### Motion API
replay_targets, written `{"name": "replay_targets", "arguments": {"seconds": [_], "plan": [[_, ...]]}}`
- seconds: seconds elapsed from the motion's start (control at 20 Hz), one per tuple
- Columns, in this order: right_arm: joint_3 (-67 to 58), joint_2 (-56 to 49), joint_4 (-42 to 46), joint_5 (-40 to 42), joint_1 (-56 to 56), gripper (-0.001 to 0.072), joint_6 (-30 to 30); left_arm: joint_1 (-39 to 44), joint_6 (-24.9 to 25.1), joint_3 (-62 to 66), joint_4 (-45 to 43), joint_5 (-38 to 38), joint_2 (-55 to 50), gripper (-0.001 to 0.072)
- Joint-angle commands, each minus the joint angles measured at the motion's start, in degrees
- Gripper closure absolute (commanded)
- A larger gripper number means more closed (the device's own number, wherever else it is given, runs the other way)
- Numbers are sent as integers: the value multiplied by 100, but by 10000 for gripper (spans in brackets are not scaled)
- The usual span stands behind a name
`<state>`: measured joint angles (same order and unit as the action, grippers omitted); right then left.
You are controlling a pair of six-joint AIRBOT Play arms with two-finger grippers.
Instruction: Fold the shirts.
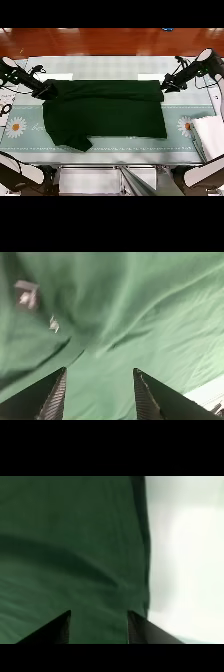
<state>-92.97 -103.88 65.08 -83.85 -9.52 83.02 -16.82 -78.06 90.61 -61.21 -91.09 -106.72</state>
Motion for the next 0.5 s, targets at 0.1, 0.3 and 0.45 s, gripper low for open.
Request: {"name": "replay_targets", "arguments": {"seconds": [0.1,0.3,0.45], "plan": [[284,1248,573,-153,-673,299,319,-433,-175,-238,-634,195,1158,197],[2435,3165,120,898,-1119,300,7,-1167,107,-2927,-741,1211,3344,199],[4266,4592,-662,1836,-1311,300,-476,-2411,-66,-5342,39,2020,4800,199]]}}
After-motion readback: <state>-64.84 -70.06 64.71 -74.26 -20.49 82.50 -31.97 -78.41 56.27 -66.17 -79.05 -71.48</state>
